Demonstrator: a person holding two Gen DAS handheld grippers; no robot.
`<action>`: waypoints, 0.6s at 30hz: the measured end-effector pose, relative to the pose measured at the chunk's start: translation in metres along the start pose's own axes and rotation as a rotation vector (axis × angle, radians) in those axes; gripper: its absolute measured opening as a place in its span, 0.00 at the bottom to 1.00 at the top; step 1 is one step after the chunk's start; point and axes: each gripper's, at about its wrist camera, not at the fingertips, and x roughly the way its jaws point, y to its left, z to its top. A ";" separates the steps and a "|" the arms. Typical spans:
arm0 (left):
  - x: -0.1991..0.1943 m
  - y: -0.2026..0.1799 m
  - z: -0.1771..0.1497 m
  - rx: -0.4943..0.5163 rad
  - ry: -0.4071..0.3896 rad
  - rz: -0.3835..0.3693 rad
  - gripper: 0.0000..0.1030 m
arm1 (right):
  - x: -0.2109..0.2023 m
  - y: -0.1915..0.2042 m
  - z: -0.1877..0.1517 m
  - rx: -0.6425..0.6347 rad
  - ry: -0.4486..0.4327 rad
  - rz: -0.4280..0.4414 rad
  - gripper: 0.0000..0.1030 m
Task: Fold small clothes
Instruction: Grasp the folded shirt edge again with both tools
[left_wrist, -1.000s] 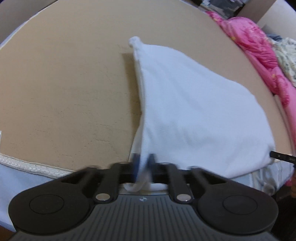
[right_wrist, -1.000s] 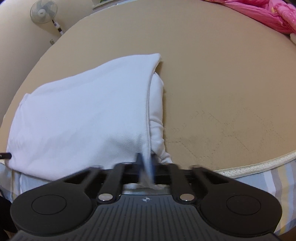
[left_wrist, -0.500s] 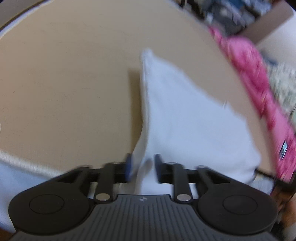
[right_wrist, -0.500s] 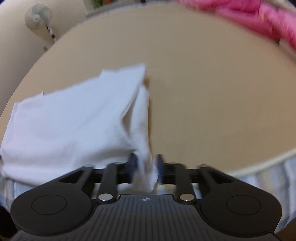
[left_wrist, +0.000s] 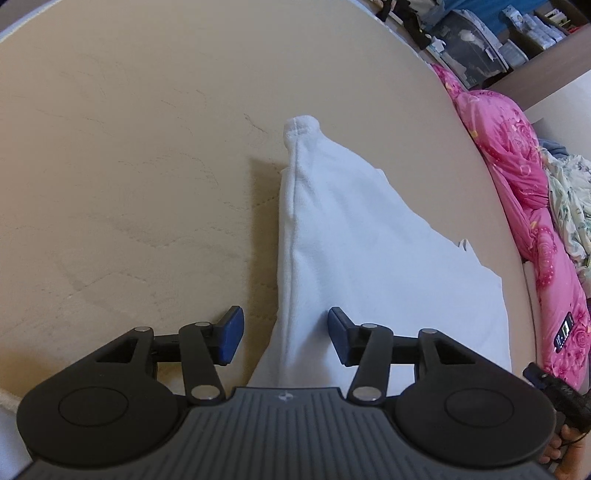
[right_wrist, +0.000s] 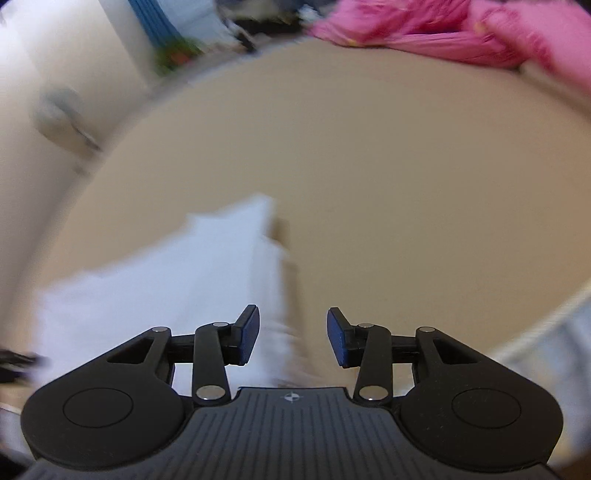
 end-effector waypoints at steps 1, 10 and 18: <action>0.000 0.002 -0.001 -0.002 0.002 0.001 0.54 | 0.003 0.001 0.000 -0.001 0.002 0.049 0.42; 0.015 -0.016 -0.006 0.059 -0.038 0.052 0.54 | 0.066 0.027 -0.013 -0.196 0.149 -0.112 0.44; 0.024 -0.038 -0.020 0.179 -0.040 0.050 0.18 | 0.078 0.036 -0.016 -0.185 0.183 -0.135 0.47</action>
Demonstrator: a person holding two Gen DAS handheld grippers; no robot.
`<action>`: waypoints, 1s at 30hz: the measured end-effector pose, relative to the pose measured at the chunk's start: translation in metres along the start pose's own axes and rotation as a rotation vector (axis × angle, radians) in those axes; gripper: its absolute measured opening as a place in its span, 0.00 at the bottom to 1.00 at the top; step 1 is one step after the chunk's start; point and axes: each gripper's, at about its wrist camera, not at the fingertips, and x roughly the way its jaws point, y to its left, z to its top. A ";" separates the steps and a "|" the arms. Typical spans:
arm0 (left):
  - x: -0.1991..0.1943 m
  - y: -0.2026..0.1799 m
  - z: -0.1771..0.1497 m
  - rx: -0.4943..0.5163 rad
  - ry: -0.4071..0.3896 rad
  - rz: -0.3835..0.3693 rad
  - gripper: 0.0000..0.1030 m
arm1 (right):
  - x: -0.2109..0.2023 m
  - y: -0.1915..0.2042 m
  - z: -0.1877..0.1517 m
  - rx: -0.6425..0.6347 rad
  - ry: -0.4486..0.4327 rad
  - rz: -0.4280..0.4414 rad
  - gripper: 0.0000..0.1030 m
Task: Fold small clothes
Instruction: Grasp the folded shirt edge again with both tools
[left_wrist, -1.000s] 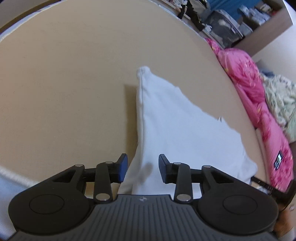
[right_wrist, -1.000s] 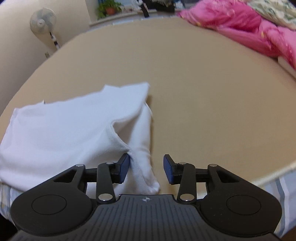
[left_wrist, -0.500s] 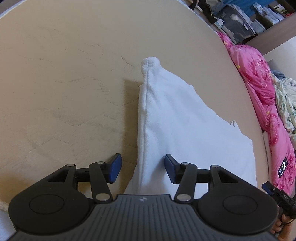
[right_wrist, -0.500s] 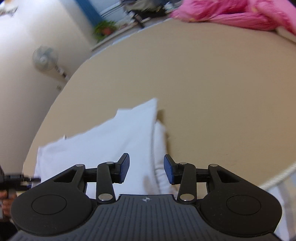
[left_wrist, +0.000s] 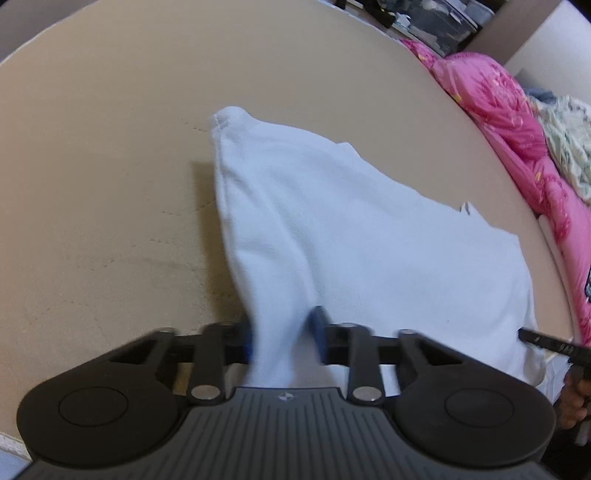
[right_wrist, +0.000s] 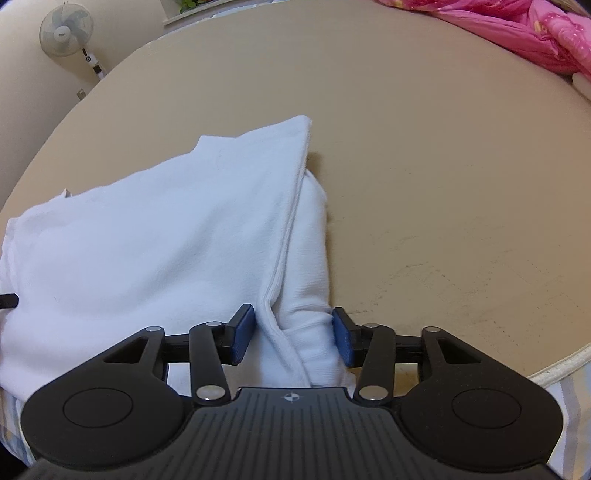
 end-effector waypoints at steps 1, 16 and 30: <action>-0.003 0.003 0.001 -0.016 -0.001 -0.017 0.14 | 0.001 0.001 0.000 0.001 -0.001 -0.004 0.43; -0.091 0.072 -0.001 -0.086 -0.141 -0.058 0.11 | 0.007 0.058 -0.007 -0.039 0.035 0.208 0.18; -0.081 -0.021 0.008 0.020 -0.117 -0.021 0.10 | -0.042 0.028 0.006 -0.073 -0.170 0.054 0.42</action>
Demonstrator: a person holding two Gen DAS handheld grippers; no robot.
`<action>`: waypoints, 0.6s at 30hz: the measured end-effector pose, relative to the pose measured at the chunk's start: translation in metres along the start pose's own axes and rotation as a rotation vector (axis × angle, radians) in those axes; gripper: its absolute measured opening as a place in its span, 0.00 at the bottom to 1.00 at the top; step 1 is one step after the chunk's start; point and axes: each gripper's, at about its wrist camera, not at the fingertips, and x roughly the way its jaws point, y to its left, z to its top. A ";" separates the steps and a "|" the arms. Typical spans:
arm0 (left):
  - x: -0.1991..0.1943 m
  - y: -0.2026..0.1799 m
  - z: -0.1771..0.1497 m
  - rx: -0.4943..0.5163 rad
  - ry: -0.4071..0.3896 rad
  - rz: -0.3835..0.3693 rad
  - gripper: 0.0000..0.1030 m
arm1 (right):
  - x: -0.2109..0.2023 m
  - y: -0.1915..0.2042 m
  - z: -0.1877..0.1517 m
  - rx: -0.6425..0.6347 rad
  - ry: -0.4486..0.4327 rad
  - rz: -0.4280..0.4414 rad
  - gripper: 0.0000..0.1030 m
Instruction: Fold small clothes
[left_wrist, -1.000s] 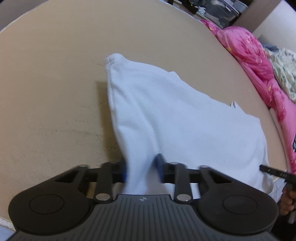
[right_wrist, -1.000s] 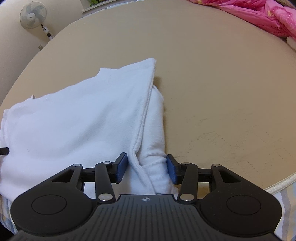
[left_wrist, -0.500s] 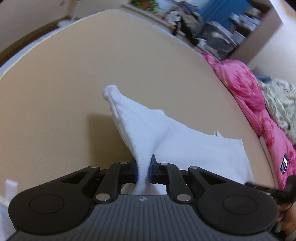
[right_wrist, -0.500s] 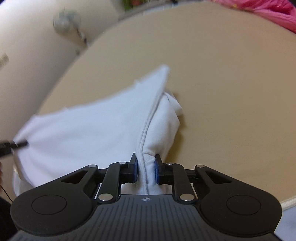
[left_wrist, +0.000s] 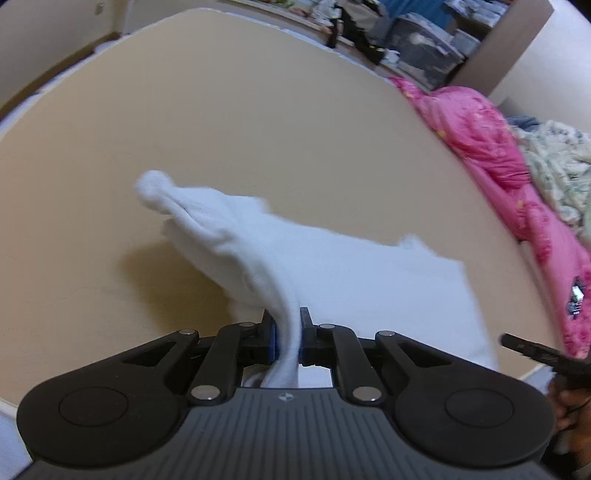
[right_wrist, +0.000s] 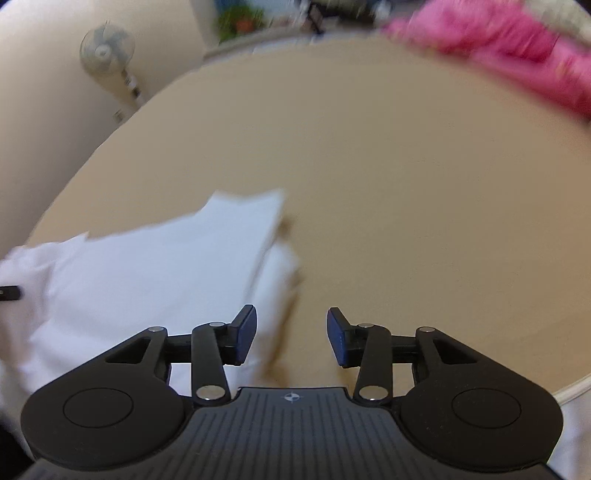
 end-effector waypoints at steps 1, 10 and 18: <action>0.004 -0.019 0.001 0.002 0.000 -0.017 0.10 | -0.004 -0.005 0.004 -0.004 -0.026 -0.015 0.42; 0.085 -0.229 0.011 0.041 0.101 -0.161 0.26 | -0.008 -0.045 0.012 0.180 -0.056 0.108 0.42; 0.026 -0.211 0.006 0.213 -0.032 -0.205 0.28 | 0.012 -0.047 0.015 0.277 0.005 0.261 0.42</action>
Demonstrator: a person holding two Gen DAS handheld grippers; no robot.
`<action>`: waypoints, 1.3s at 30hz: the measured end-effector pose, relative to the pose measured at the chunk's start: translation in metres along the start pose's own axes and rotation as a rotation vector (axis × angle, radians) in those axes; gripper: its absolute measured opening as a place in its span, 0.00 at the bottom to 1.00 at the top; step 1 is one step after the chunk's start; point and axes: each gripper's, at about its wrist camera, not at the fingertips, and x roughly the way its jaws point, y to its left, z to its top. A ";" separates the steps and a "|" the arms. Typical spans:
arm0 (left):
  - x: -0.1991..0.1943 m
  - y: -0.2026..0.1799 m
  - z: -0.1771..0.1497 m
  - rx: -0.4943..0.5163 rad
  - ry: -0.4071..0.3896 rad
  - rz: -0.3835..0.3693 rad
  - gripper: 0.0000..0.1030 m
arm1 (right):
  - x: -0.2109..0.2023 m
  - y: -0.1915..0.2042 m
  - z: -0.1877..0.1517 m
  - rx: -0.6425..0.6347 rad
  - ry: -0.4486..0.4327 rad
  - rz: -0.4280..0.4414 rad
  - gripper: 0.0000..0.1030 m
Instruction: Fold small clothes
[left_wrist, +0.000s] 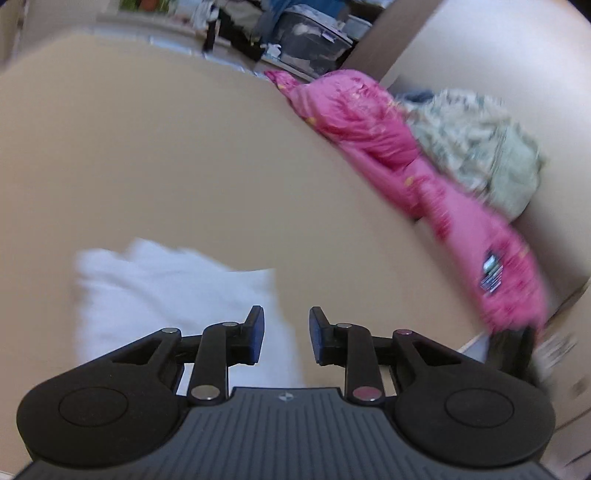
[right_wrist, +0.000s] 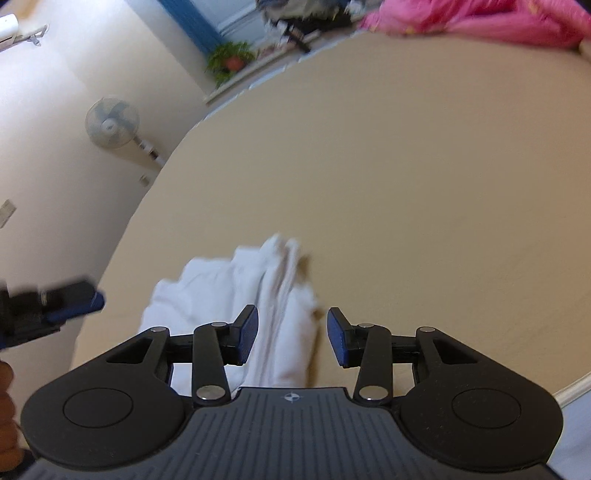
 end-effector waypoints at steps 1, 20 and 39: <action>-0.010 0.009 -0.009 0.048 0.003 0.043 0.28 | 0.004 0.001 -0.002 0.002 0.032 0.024 0.43; -0.021 0.077 -0.097 0.117 -0.051 0.025 0.45 | -0.067 0.070 -0.055 -0.222 -0.088 0.166 0.05; 0.024 0.078 -0.110 0.213 0.209 0.158 0.57 | 0.045 0.018 0.021 -0.080 0.093 -0.153 0.35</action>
